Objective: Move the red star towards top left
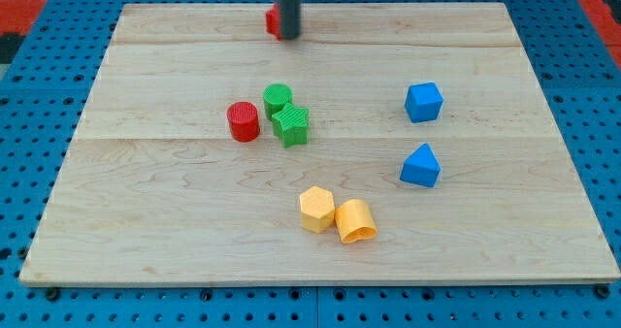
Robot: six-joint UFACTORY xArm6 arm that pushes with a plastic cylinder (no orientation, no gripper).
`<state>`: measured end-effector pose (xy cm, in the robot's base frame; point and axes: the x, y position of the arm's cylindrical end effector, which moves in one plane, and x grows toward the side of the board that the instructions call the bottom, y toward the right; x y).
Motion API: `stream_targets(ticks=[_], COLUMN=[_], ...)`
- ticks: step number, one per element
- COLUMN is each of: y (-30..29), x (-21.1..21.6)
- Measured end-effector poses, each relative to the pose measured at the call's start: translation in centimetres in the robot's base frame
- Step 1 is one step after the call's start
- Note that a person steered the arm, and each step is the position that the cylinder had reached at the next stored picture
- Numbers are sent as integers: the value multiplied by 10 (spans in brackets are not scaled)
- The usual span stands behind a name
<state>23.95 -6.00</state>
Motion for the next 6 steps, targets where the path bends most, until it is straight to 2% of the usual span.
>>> stream_targets(ticks=[1, 2, 3, 4, 5, 6], y=[69, 55, -21, -95, -127, -89], x=[-16, -47, -46, -18, -1, -1])
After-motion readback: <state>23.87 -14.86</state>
